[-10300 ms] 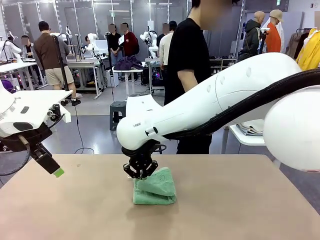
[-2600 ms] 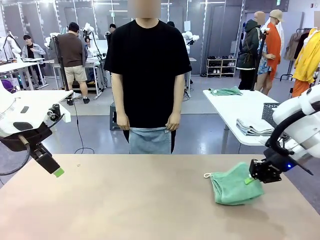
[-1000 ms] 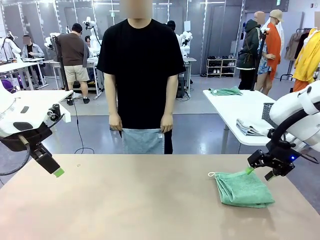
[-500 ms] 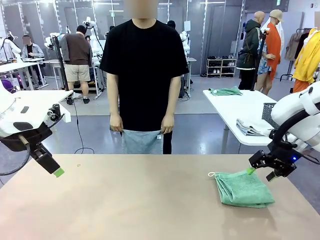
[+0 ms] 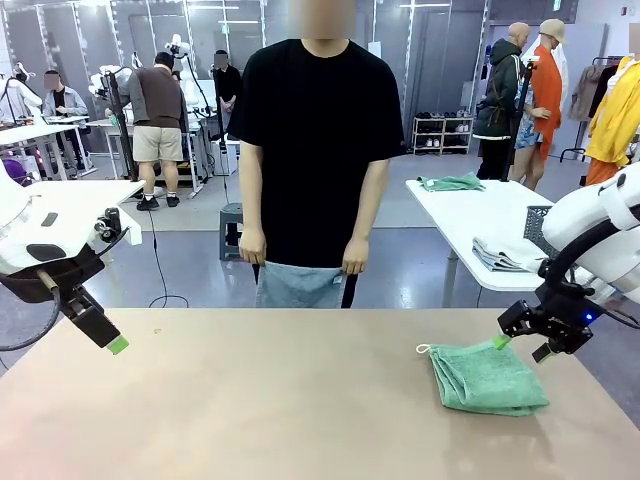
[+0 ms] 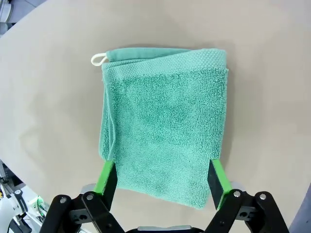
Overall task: Fold the towels and place them in the basket.
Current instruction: When a person lays out a Towel with hook on the table, fold it in half twice.
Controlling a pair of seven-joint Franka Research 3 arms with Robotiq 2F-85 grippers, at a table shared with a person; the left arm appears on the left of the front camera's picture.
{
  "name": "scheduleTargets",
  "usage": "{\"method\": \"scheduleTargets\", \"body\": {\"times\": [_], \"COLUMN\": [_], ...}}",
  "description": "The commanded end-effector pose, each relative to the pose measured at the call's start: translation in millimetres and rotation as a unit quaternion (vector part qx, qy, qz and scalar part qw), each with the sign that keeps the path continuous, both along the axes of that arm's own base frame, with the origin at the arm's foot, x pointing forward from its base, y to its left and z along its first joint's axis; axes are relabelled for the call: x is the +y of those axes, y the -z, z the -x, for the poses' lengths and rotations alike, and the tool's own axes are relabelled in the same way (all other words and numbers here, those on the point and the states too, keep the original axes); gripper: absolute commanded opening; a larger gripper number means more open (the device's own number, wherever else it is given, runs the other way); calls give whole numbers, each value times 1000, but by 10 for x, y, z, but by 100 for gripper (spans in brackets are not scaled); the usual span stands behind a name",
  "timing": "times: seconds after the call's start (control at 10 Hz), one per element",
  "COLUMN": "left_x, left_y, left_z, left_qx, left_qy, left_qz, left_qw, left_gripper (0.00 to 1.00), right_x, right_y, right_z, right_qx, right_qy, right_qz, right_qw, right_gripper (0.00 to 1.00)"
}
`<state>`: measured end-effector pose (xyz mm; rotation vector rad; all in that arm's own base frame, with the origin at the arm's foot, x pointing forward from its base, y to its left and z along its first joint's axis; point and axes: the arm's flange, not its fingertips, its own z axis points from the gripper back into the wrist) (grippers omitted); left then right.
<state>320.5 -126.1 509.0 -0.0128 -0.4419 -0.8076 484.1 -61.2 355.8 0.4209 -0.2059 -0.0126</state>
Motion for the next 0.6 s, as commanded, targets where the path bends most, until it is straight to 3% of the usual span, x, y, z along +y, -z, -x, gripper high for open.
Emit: {"method": "scheduleTargets", "body": {"times": [0.0, 0.2, 0.5], "left_x": [94, 323, 640], "left_y": [-177, -620, -801], "left_z": [-124, -190, 50], "left_qx": [-6, -29, -50], "left_qy": [10, 17, 32], "left_qz": [21, 67, 89], "left_qw": [1000, 997, 994], "left_gripper": [92, 92, 92], "right_x": [93, 489, 1321], "right_y": [-401, -1081, -1758], "right_z": [149, 384, 861], "right_qx": [-68, -165, -261], "right_qy": [-47, -160, -321], "right_qz": [9, 44, 80], "right_qw": [997, 972, 907], "right_gripper": [94, 94, 94]}}
